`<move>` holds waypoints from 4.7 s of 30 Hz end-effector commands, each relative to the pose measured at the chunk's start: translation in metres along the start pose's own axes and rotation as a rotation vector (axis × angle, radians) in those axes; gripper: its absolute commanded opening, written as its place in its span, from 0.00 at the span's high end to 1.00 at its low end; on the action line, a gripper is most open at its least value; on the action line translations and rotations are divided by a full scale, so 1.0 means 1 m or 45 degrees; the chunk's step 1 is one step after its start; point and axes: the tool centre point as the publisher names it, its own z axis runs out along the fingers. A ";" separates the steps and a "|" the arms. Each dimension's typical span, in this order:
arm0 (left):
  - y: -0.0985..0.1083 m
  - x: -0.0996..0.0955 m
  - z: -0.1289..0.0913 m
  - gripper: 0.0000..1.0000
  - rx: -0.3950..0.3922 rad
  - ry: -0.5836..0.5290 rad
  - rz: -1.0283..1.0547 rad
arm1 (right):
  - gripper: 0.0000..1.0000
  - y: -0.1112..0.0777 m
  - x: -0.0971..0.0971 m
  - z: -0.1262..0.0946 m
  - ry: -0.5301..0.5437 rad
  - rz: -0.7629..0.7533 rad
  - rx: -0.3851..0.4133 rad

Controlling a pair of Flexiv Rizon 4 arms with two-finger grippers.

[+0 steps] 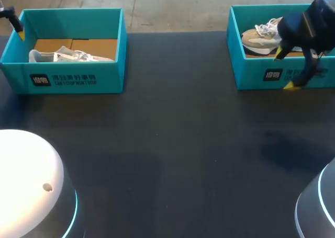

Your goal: Take the shoe out of the shoebox, open the shoe tongue, remove and reinsert the insole, then place the shoe into the shoebox

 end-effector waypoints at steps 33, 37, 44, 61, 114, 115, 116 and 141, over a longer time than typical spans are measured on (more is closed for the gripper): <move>-0.001 0.000 0.000 0.00 -0.004 0.002 0.000 | 0.00 -0.103 -0.192 -0.021 -0.385 0.899 -0.188; -0.001 0.000 0.000 0.00 -0.004 0.002 0.000 | 0.00 -0.103 -0.192 -0.021 -0.385 0.899 -0.188; -0.001 0.000 0.000 0.00 -0.004 0.002 0.000 | 0.00 -0.103 -0.192 -0.021 -0.385 0.899 -0.188; -0.001 0.000 0.000 0.00 -0.004 0.002 0.000 | 0.00 -0.177 -0.278 -0.022 -0.452 1.252 0.082; -0.001 0.000 0.000 0.00 -0.004 0.002 0.000 | 0.00 -0.237 -0.347 0.048 -0.428 2.159 0.199; -0.001 0.000 0.000 0.00 -0.004 0.002 0.000 | 0.00 -0.239 -0.348 0.050 -0.428 2.185 0.202; -0.001 0.000 0.000 0.00 -0.004 0.002 0.000 | 0.00 -0.240 -0.350 0.052 -0.433 2.186 0.204; -0.001 0.000 0.000 0.00 -0.004 0.002 0.000 | 0.00 -0.289 -0.363 0.120 -0.302 2.204 0.350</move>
